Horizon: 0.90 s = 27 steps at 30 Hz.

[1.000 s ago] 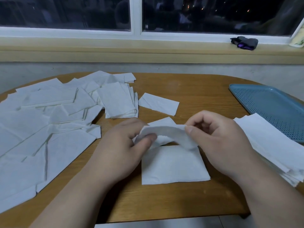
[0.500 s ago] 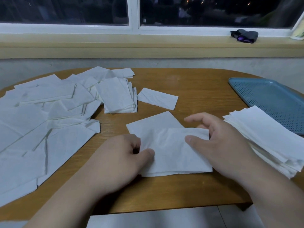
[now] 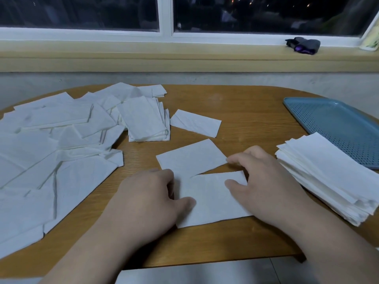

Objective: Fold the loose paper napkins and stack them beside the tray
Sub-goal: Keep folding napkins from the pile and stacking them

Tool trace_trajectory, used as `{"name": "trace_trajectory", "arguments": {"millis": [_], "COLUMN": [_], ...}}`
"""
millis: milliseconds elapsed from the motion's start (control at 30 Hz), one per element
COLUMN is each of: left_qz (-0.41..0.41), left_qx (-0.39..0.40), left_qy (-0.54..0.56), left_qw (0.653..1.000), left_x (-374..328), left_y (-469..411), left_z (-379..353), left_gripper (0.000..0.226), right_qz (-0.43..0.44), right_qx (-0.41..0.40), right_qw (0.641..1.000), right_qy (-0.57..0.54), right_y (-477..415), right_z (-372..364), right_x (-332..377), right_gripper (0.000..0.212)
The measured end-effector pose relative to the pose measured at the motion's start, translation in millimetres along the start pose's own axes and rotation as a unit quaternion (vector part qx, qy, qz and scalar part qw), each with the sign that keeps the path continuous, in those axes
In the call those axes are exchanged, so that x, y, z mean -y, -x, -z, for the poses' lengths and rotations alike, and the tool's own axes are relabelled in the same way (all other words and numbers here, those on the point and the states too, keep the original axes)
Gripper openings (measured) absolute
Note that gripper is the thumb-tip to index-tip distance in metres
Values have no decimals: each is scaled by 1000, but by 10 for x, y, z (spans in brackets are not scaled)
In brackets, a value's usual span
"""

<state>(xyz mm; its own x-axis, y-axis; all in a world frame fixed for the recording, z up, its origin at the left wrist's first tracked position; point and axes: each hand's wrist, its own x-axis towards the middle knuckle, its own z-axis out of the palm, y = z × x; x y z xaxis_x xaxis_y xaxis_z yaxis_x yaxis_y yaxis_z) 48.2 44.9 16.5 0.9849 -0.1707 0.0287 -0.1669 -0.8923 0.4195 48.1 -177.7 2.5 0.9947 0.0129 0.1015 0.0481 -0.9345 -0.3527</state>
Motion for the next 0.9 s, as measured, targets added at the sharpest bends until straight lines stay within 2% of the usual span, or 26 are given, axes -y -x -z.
{"name": "trace_trajectory", "arguments": {"millis": [167, 267, 400, 500, 567, 667, 767, 833, 900], "left_qz": [9, 23, 33, 41, 45, 42, 37, 28, -3], "left_qx": [-58, -72, -74, -70, -66, -64, -72, -66, -53], "left_qy": [69, 88, 89, 90, 92, 108, 134, 196, 264], "left_qw": [996, 993, 993, 993, 993, 991, 988, 978, 963], "left_x": [100, 140, 220, 264, 291, 349, 383, 361, 287], "left_y": [-85, -167, -247, -282, -300, -334, -355, -334, -288], "left_z": [0, -9, -21, -4, 14, 12, 5, 31, 58], "left_gripper": [33, 28, 23, 21, 19, 19, 43, 58, 53], "right_qz": [-26, -12, 31, 38, 39, 50, 31, 10, 1], "right_qx": [2, 30, 117, 152, 140, 104, 60, 38, 24], "right_qw": [999, 999, 990, 980, 983, 991, 997, 995, 991], "right_qy": [-46, -9, 77, 125, 109, 68, -22, -88, -134], "right_y": [-233, -597, -1033, -1178, -1210, -1175, -983, -776, -547], "right_z": [112, 138, 56, -42, -88, -75, 84, 234, 368], "right_x": [104, 204, 336, 369, 356, 359, 378, 377, 355], "right_gripper": [24, 19, 38, 21, 10, 14, 10, 9, 8]}}
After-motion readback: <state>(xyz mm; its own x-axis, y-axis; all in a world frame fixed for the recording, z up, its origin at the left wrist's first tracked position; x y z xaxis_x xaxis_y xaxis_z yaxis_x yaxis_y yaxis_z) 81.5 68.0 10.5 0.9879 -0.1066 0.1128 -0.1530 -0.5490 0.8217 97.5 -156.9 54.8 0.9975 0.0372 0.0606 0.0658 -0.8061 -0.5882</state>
